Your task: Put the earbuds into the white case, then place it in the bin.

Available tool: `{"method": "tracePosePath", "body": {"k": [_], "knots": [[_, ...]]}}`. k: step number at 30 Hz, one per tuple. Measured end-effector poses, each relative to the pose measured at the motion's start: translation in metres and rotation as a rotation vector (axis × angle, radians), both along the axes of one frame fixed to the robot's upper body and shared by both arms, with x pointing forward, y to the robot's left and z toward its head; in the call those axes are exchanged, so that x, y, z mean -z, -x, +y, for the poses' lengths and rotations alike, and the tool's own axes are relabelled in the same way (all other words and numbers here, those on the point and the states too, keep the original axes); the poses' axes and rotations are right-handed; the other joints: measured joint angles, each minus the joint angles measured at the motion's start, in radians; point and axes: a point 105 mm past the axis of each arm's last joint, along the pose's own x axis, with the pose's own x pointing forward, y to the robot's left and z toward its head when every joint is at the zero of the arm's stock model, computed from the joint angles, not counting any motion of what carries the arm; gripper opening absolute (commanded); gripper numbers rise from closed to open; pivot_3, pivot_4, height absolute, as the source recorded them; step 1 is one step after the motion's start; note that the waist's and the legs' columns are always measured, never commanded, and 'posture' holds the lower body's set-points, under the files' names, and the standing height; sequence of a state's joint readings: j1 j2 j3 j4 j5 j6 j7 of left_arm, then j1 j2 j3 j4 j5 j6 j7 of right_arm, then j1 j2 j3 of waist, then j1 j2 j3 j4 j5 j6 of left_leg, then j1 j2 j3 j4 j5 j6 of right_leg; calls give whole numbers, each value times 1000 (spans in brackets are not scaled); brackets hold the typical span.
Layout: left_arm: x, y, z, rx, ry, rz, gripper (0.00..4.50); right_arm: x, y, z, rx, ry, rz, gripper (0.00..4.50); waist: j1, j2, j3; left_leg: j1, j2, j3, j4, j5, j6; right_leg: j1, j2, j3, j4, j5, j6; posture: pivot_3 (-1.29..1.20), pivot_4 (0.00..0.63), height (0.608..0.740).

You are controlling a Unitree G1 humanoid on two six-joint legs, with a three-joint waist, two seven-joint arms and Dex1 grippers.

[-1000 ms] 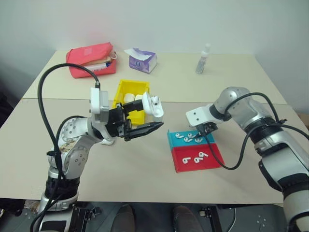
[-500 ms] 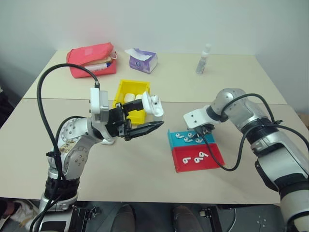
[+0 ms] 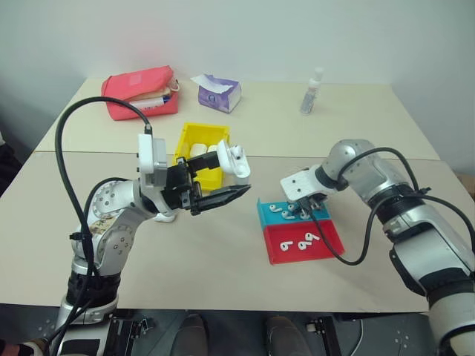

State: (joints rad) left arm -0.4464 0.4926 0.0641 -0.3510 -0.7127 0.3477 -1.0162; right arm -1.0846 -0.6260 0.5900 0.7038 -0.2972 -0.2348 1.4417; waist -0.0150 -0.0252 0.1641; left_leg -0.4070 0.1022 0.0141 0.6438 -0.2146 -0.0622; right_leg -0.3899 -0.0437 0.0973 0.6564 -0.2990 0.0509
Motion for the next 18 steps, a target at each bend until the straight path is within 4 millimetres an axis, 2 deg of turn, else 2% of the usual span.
{"method": "tracePosePath", "body": {"k": [1, 11, 14, 18], "knots": [[0, 1, 0, 1, -1, -3, 2745, 0, 0, 0, -3, -3, -1, 612, 0, 0, 0, 0, 0, 0, 0, 0, 0, 0, 0, 0, 0, 0, 0, 0, 150, 740], [3, 1, 1, -4, -8, 7, 2745, 1, 5, 2, 24, -52, 16, 607, 1, 0, 0, 1, 0, 0, 0, 0, 0, 0, 0, 0, 0, 0, 0, 0, 150, 740], [2, 2, 1, 5, -9, 5, 2745, -4, 5, 1, 119, -158, 48, 607, 1, 0, 0, 0, 0, 0, 0, 0, 0, 0, 0, 0, 0, 0, 0, 0, 150, 740], [-1, 1, -2, 39, -15, -8, 2745, -31, 2, -6, 249, -378, -39, 607, 8, 0, 0, -1, 0, 0, 0, 0, 0, 0, 0, -1, 0, 0, 0, 0, 150, 740]]}}
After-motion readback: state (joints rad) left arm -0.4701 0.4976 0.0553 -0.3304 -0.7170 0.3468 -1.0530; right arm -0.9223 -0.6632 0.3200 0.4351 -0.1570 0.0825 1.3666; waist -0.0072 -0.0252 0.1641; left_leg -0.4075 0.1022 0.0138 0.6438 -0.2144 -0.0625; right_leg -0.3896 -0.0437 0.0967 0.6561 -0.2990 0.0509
